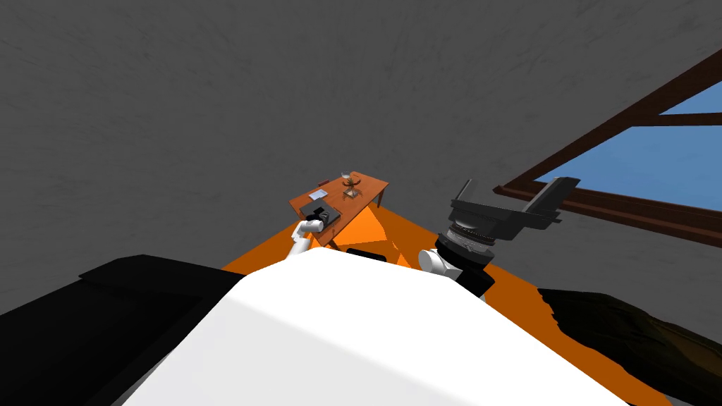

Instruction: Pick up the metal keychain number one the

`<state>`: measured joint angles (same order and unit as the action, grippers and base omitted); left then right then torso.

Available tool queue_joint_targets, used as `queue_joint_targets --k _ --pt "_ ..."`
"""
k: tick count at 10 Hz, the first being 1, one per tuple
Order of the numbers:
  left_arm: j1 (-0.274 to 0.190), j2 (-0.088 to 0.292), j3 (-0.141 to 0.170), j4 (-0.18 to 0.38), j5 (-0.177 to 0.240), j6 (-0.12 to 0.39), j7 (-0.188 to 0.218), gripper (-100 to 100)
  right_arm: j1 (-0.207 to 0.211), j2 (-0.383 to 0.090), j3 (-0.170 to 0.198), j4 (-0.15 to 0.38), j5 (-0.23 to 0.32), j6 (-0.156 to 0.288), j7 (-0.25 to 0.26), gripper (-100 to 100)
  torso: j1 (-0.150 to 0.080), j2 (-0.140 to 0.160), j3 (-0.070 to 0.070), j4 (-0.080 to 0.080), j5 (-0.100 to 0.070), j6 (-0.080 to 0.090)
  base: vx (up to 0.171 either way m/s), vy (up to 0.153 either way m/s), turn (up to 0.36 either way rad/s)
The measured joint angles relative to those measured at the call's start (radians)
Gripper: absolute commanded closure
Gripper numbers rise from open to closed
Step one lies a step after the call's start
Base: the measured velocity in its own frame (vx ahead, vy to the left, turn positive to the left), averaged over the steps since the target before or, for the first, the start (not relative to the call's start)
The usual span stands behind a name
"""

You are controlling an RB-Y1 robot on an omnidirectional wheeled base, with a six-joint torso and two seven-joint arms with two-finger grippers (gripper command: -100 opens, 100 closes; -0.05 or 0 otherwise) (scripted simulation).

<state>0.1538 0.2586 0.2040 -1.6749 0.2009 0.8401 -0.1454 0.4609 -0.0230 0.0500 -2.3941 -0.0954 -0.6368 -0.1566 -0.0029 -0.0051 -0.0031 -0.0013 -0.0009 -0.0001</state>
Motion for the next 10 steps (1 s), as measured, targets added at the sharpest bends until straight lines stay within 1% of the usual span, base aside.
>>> queue_joint_targets --k 2,6,10 --pt "-0.015 0.005 0.013 0.030 0.006 0.045 -0.002 -100 0.000 0.000 0.000 0.000 0.000 0.000 0.000 0 0.001 0.001 0.000 0.000 0.000 0.000 0.058 -0.045 0.040" --pt "-0.033 0.016 0.041 0.072 0.021 0.132 -0.007 -100 0.000 0.000 0.000 0.000 0.000 0.000 0.000 0 0.001 0.000 0.000 0.000 0.000 0.000 0.068 -0.044 0.040" --pt "-0.060 0.024 0.066 0.111 0.023 0.222 -0.003 -100 0.000 0.000 0.000 0.000 0.000 0.000 0.000 0 0.002 0.000 0.000 0.000 0.000 0.000 0.069 -0.041 0.048"
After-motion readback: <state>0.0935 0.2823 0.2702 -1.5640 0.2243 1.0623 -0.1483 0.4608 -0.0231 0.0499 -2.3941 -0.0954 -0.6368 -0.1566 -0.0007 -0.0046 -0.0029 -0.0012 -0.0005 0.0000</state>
